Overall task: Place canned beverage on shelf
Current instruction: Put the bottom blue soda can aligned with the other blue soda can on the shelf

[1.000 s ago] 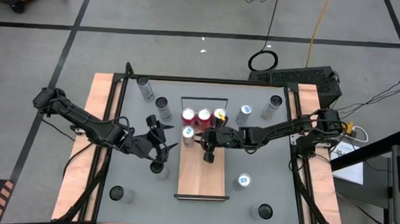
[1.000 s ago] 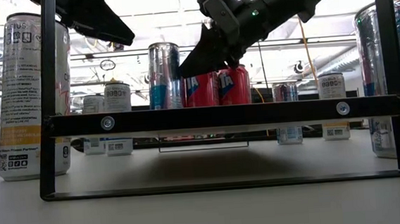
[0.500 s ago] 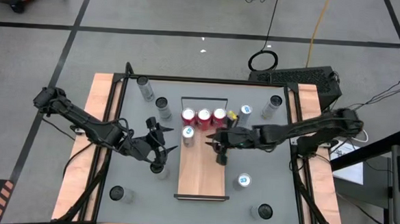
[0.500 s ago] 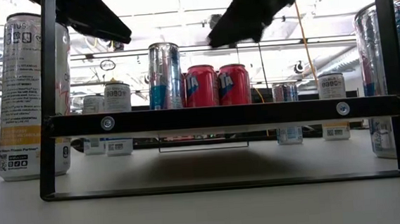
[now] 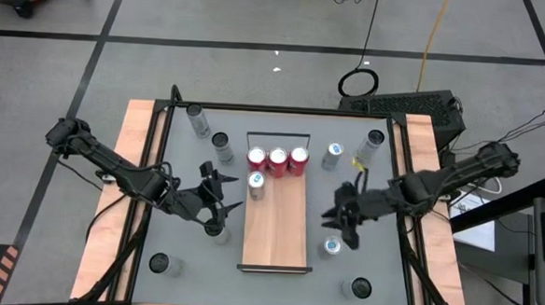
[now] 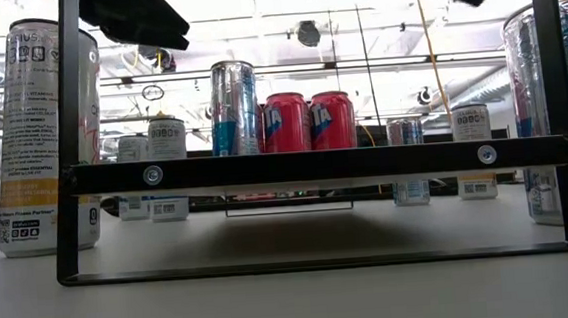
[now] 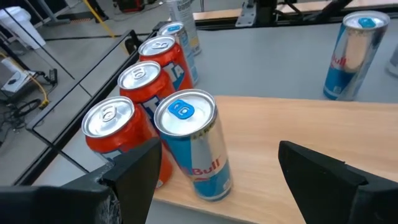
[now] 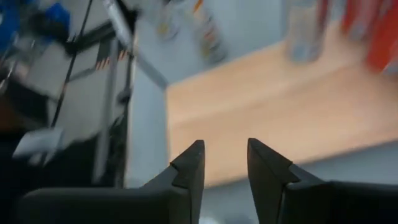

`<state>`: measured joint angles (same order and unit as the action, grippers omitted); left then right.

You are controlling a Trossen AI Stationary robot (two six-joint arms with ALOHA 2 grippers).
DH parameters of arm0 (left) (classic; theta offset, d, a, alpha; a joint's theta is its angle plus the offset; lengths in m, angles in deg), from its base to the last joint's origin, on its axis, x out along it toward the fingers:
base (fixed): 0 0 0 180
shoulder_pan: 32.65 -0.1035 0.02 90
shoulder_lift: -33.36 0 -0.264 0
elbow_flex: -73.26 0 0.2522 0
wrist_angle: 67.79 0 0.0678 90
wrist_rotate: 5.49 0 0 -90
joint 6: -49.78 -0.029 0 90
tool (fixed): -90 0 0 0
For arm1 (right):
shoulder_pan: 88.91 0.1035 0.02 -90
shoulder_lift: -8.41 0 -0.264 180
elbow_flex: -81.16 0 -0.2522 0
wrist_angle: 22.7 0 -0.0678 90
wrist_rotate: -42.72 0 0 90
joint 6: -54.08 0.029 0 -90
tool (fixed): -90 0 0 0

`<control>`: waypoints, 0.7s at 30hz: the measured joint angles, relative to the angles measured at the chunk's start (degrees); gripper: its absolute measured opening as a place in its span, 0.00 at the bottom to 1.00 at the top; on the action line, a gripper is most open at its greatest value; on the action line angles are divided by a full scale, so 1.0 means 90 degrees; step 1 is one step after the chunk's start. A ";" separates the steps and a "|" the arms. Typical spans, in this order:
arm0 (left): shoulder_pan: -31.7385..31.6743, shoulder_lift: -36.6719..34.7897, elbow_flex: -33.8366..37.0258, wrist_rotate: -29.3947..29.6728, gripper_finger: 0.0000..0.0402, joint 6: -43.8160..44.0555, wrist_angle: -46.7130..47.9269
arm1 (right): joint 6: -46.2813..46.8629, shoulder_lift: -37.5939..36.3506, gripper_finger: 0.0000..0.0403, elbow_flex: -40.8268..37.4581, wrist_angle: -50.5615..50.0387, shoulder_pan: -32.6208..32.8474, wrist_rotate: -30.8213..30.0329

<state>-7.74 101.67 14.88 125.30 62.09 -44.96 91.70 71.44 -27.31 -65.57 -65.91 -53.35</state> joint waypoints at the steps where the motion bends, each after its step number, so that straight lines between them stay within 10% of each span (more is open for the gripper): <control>1: 0.0000 0.0000 0.0000 -0.0001 0.79 0.0066 -0.0016 | 0.0095 0.0021 0.25 0.0086 -0.0234 0.0157 0.0035; 21: 0.0027 0.0000 -0.0002 -0.0012 0.80 0.0089 -0.0350 | -0.0273 0.1838 0.88 0.1373 -0.2620 0.1288 -0.0488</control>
<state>-7.50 101.67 14.86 125.19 62.89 -48.10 89.24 87.98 -14.95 -89.15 -54.32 -57.74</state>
